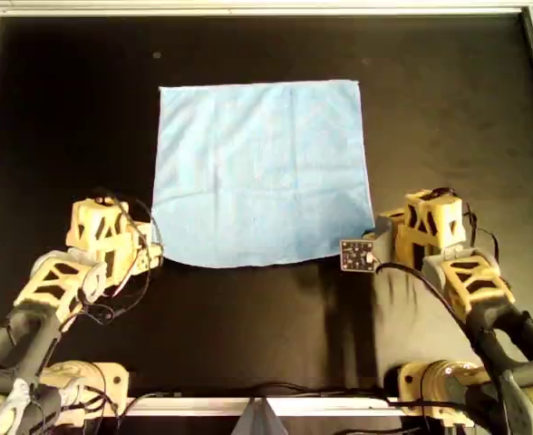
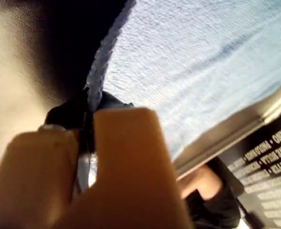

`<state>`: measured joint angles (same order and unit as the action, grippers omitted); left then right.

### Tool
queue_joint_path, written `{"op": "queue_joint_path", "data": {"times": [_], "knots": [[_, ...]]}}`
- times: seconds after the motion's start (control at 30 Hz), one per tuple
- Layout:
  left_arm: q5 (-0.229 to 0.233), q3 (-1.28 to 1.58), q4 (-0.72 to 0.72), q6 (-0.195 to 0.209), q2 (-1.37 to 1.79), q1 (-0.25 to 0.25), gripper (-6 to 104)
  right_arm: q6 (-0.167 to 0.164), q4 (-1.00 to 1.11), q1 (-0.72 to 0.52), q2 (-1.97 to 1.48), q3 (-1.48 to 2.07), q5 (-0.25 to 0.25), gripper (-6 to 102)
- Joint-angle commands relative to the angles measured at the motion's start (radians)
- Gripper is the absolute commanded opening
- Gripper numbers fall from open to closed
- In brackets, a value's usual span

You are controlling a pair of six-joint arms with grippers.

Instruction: Fold a cloth

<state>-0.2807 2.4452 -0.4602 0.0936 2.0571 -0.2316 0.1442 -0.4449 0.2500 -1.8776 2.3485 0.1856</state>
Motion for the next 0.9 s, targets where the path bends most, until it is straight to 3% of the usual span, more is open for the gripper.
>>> {"op": "queue_joint_path", "data": {"times": [0.0, 0.07, 0.3, 0.87], "knots": [[0.006, -0.097, 0.04, -0.005, 0.029, 0.023, 0, -0.011, 0.018, -0.005, -0.055, -0.083, -0.009, 1], [0.006, -0.166, 0.054, -0.011, -0.012, 0.026, 0, -0.015, 0.018, -0.005, -0.054, -0.14, -0.009, 1], [0.006, -0.457, 0.058, -0.107, -0.302, 0.086, 0, -0.018, 0.02, -0.008, 0.072, -0.374, -0.011, 1], [0.006, -1.094, 0.058, -0.109, -0.735, 0.1, 0, -0.021, 0.037, -0.017, 0.67, -1.068, -0.011, 1]]}}
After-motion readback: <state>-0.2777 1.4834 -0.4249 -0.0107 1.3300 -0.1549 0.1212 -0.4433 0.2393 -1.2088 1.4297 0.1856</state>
